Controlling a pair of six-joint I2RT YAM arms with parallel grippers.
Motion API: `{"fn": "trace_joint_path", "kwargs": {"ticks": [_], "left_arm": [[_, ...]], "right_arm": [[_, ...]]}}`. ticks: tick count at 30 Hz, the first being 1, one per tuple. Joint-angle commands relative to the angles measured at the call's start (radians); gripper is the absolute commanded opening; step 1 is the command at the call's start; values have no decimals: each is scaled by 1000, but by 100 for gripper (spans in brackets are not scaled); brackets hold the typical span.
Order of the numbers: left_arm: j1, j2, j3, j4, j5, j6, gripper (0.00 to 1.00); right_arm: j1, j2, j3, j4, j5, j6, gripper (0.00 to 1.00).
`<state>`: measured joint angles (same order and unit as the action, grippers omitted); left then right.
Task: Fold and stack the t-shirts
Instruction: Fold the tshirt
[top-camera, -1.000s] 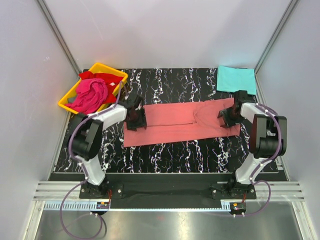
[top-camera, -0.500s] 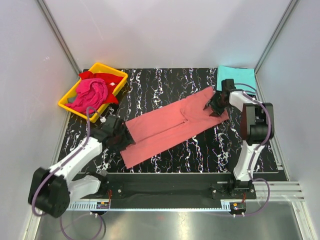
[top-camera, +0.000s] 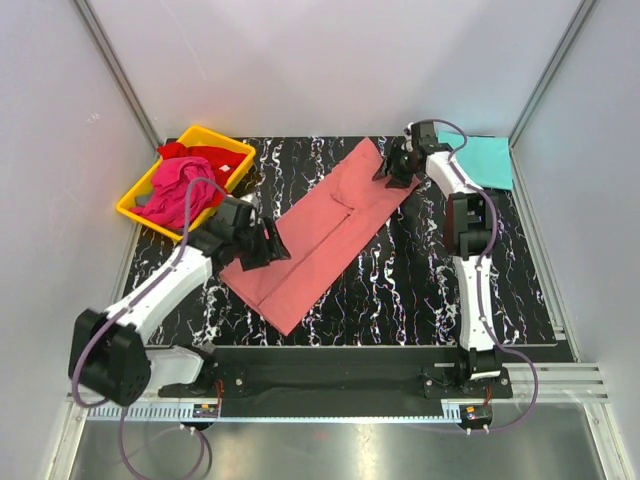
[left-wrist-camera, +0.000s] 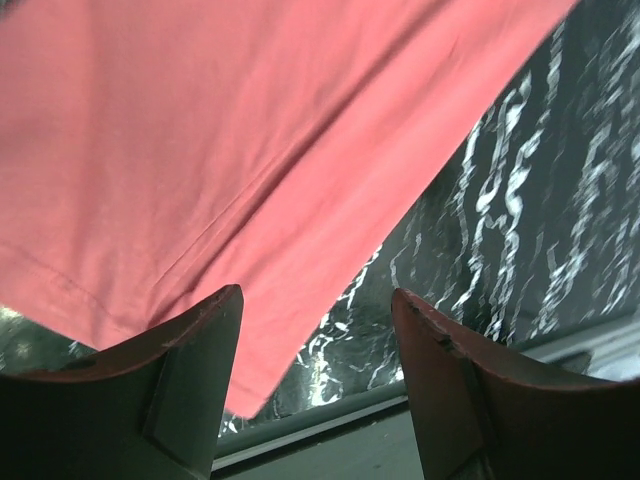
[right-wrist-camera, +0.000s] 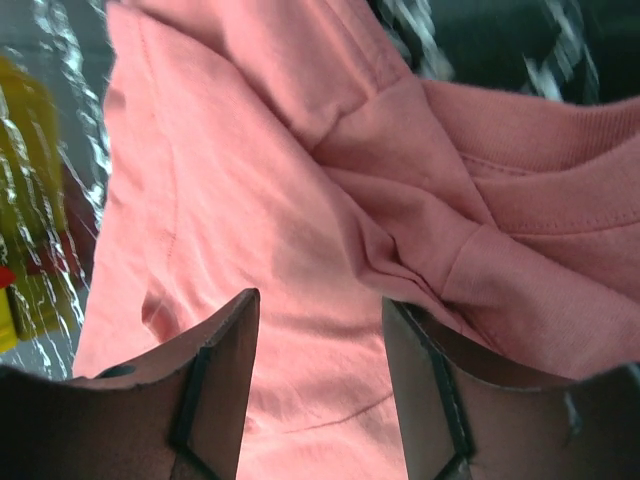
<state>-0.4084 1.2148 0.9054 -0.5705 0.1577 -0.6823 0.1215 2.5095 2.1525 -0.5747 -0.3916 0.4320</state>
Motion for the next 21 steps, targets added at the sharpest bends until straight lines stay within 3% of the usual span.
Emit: {"fn": "trace_joint_path", "kwargs": {"ticks": [1, 5, 10, 14, 18, 21], "left_arm": [[-30, 99, -49, 102, 146, 64, 67], [-127, 184, -71, 175, 158, 52, 66], [-225, 267, -65, 231, 152, 64, 66], [-233, 331, -69, 228, 129, 79, 65], [-233, 354, -97, 221, 108, 87, 65], [-233, 361, -115, 227, 97, 89, 64]], "right_arm": [[3, 81, 219, -94, -59, -91, 60], [1, -24, 206, -65, -75, -75, 61], [-25, -204, -37, 65, 3, 12, 62], [-82, -270, -141, 78, 69, 89, 58], [-147, -307, -301, 194, 88, 125, 56], [-169, -290, -330, 237, 112, 125, 55]]}}
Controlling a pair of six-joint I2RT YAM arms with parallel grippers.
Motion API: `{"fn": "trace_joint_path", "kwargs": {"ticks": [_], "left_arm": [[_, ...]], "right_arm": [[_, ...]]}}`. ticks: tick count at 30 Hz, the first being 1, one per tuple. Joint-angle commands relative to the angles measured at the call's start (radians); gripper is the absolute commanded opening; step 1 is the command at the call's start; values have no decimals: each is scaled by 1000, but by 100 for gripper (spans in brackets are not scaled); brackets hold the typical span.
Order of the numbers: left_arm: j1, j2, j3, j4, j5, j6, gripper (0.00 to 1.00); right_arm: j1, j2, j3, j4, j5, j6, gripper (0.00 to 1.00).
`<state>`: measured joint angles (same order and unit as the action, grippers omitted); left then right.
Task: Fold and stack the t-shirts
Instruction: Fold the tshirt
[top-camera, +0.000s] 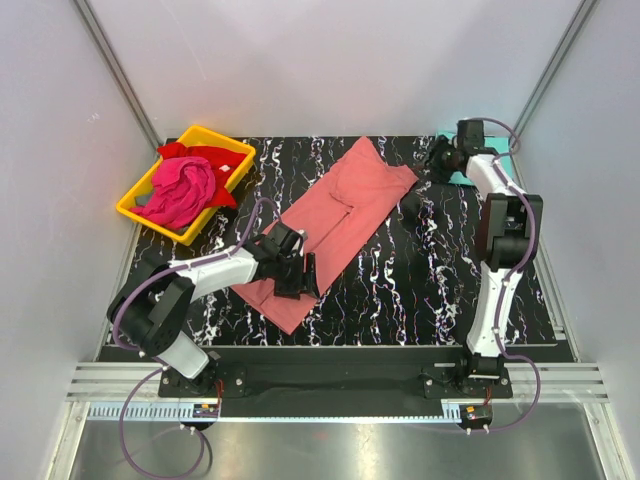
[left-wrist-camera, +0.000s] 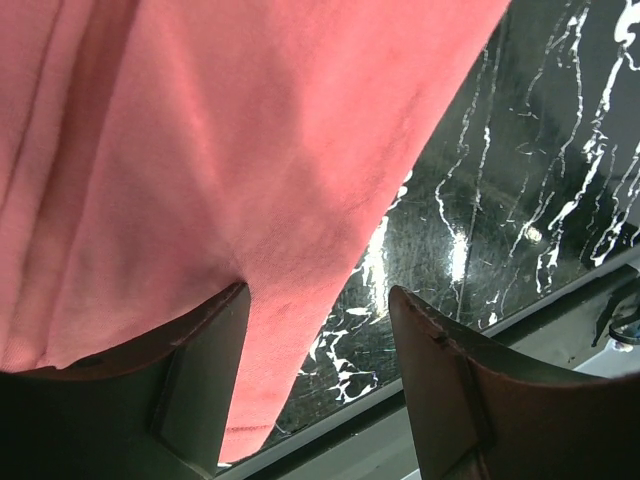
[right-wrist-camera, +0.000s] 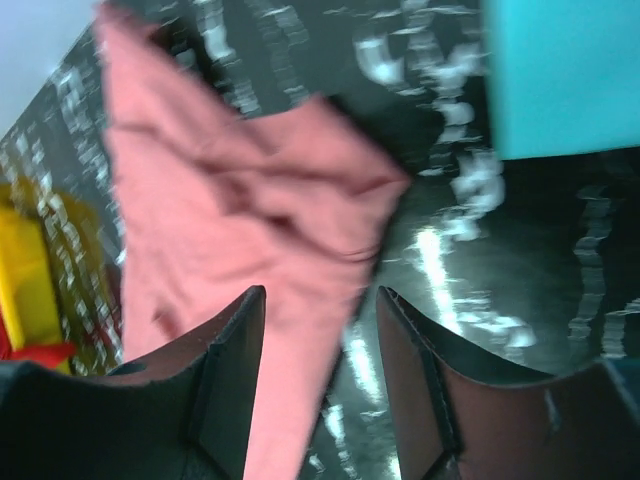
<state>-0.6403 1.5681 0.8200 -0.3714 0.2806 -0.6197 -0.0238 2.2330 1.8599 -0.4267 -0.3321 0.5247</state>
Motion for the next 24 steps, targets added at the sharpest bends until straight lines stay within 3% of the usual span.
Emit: {"fn": "trace_joint_path", "kwargs": {"ticks": [1, 18, 20, 21, 24], "left_arm": [[-1, 10, -31, 25, -27, 25, 64], [-9, -8, -78, 20, -12, -32, 64], [-12, -14, -84, 22, 0, -46, 64], [-15, -19, -87, 32, 5, -57, 64], [-24, -48, -122, 78, 52, -132, 64]], "right_arm": [[-28, -3, -39, 98, 51, 35, 55], [-22, 192, 25, 197, -25, 98, 52], [-19, 232, 79, 157, -16, 100, 43], [-19, 243, 96, 143, -12, 95, 25], [-21, 281, 169, 106, 11, 71, 0]]}}
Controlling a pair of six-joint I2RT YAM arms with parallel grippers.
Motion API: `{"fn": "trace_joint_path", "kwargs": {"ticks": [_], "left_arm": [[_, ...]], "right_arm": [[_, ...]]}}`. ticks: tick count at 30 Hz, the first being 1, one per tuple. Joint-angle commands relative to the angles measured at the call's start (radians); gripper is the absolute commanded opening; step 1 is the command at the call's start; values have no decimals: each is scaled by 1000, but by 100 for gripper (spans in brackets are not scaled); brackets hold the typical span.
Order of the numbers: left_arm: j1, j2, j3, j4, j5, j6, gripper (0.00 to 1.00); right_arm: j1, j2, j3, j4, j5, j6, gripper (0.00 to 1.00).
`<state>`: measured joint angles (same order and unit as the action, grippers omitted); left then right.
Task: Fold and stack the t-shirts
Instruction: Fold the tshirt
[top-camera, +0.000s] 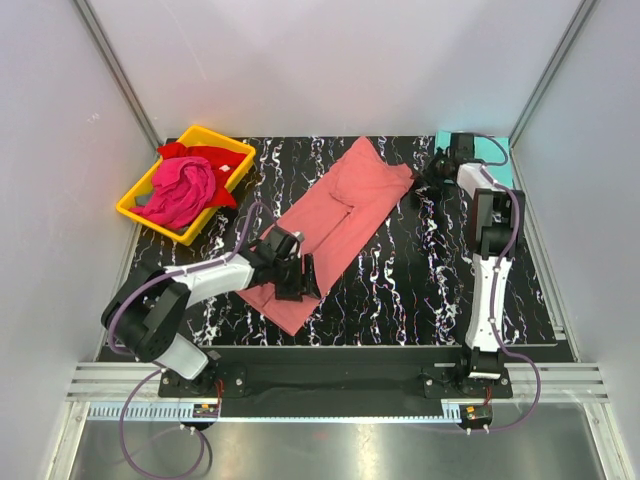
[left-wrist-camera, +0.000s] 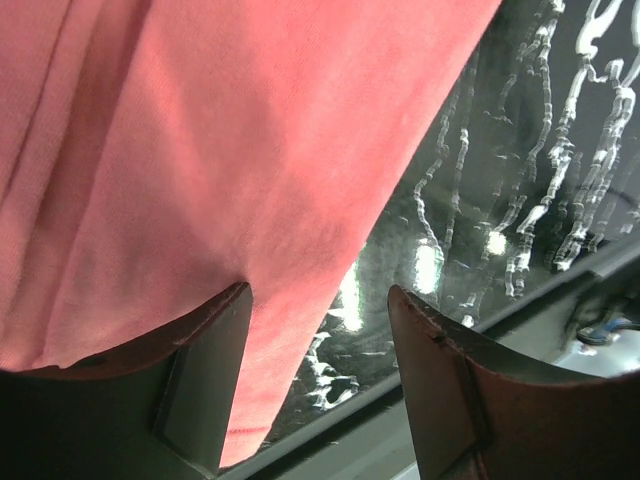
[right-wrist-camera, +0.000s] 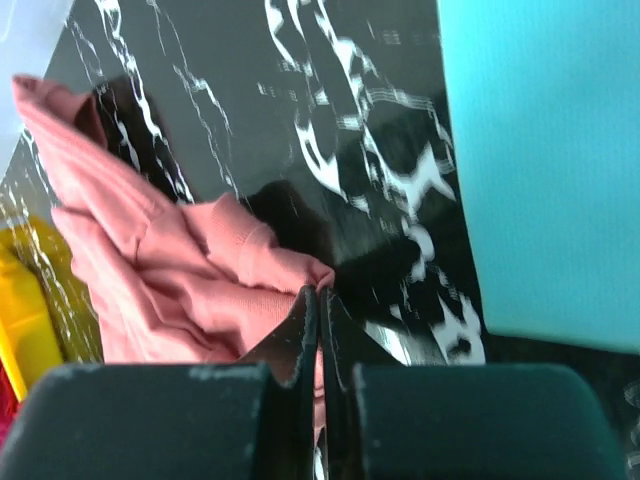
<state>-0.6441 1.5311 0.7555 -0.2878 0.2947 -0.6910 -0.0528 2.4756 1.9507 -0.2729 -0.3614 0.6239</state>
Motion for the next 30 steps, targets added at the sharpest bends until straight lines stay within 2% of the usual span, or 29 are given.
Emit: {"fn": "trace_joint_path", "kwargs": {"ticks": [1, 4, 5, 8, 11, 14, 17, 18, 20, 22, 23, 25, 27, 30], "left_arm": [[-25, -15, -70, 40, 70, -112, 65], [-45, -19, -102, 108, 104, -207, 65], [-49, -14, -110, 119, 110, -226, 65], [-72, -26, -91, 162, 162, -278, 65], [-80, -52, 2, 174, 221, -282, 68], [-80, -60, 129, 122, 257, -240, 70], [-78, -46, 229, 23, 253, -156, 70], [-72, -40, 249, -47, 244, -121, 70], [-52, -16, 319, -164, 166, -4, 70], [-17, -17, 347, -289, 57, 86, 70], [-3, -38, 353, -315, 26, 103, 70], [47, -69, 344, -356, -44, 145, 70], [121, -101, 324, -379, -72, 172, 70], [228, -132, 280, -363, -91, 228, 70]], "right_arm": [[8, 66, 112, -66, 50, -36, 0], [7, 158, 305, -152, 58, -67, 0], [7, 186, 420, -193, 58, -70, 0], [5, 295, 609, -186, -15, -67, 0], [4, 356, 686, -142, -42, -59, 0], [-4, 353, 654, -51, -48, -59, 3], [-5, 367, 703, -28, -54, -79, 17], [-5, 373, 726, -35, -54, -93, 32], [-5, 364, 769, -90, -35, -99, 45], [-5, 286, 746, -150, -8, -105, 56], [-5, 245, 667, -164, 30, -104, 59], [-5, 93, 547, -180, 62, -72, 61], [-2, -13, 349, -213, 79, -20, 61], [47, -281, 70, -275, 134, -7, 61]]}}
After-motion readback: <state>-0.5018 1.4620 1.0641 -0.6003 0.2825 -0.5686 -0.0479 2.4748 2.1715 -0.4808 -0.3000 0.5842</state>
